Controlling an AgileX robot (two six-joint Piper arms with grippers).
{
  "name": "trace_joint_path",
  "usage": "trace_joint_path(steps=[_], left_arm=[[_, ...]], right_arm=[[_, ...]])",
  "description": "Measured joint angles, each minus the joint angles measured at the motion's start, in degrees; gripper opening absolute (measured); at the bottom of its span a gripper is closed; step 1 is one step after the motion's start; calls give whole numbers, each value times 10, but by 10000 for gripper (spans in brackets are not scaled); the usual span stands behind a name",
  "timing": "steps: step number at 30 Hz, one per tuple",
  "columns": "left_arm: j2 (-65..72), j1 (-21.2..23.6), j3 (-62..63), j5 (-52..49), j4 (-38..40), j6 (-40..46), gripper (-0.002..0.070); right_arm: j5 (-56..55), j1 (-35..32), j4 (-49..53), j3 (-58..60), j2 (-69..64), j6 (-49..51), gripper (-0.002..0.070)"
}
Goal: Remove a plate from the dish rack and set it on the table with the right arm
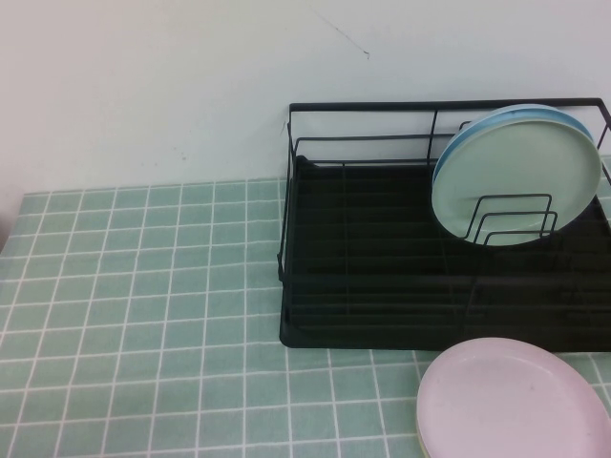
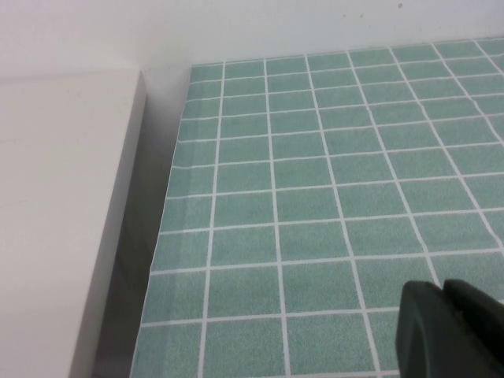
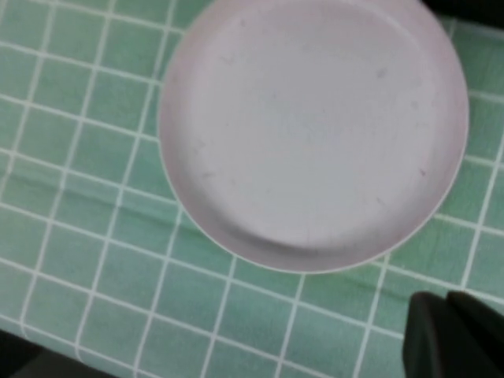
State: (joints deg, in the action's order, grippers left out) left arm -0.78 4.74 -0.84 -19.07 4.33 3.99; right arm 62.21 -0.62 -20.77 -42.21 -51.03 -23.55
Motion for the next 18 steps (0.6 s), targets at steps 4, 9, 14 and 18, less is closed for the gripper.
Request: trace_joint_path(steps=[4, 9, 14, 18], left_arm=[[0, 0, 0, 0, 0, 0, -3], [0, 0, 0, 0, 0, 0, -3], [0, 0, 0, 0, 0, 0, -3], [0, 0, 0, 0, 0, 0, -3]], right_arm=[[25, 0, -10, 0, 118, 10, 3], [41, 0, -28, 0, 245, 12, 0], [22, 0, 41, 0, 323, 6, 0], [-48, 0, 98, 33, 341, 4, 0]])
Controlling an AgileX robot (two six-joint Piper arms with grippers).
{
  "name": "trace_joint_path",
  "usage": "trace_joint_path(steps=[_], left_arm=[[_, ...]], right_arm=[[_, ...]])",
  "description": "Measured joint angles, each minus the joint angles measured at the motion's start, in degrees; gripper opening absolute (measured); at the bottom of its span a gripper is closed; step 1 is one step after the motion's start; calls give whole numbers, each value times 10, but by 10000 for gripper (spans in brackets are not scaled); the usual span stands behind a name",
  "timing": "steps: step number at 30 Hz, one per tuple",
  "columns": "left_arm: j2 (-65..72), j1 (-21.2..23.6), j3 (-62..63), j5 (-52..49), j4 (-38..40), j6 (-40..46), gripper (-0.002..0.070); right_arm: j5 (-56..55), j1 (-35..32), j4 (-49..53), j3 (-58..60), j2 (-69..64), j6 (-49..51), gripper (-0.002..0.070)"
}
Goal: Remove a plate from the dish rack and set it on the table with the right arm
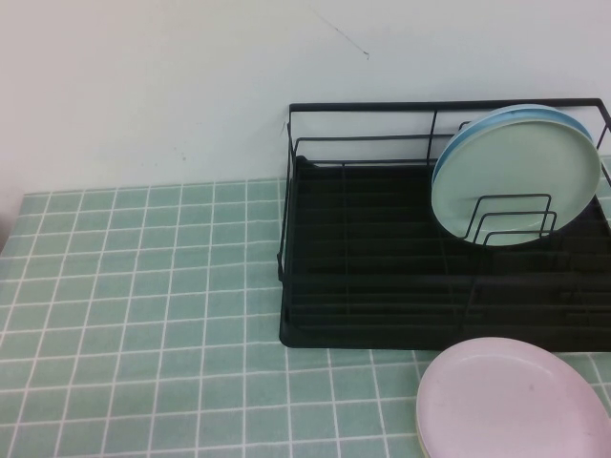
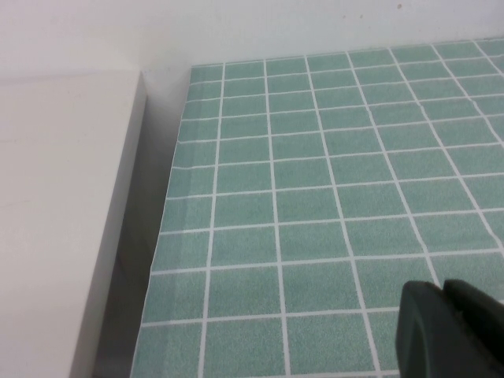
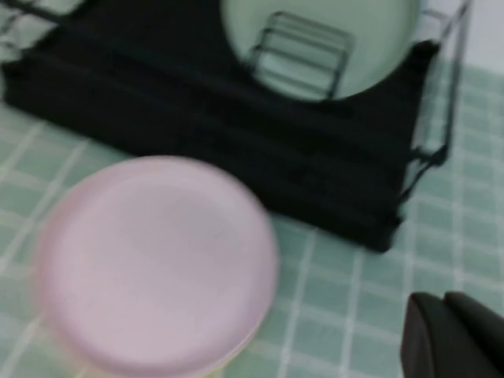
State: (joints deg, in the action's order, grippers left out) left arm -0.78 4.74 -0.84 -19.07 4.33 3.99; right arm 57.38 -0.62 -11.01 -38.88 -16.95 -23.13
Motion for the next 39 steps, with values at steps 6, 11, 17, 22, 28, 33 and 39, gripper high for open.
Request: trace_joint_path(steps=[6, 11, 17, 22, 28, 33, 39], left_arm=[[0, 0, 0, 0, 0, 0, -3], [0, 0, 0, 0, 0, 0, -3], [0, 0, 0, 0, 0, 0, -3], [0, 0, 0, 0, 0, 0, -3], [0, 0, 0, 0, 0, 1, -3], [0, 0, 0, 0, 0, 1, -3], [0, 0, 0, 0, 0, 1, -3]], right_arm=[[-254, -14, 23, 173, 47, -15, 0], [-419, -18, 24, 321, 116, -19, 0], [-466, -18, 2, 402, 173, -19, -1], [-398, -22, -1, 405, 176, -19, -1], [-370, -22, 0, 401, 176, -19, -1], [-368, -22, 0, 401, 176, -19, -1], [-368, -22, -1, 400, 176, -19, -1]])
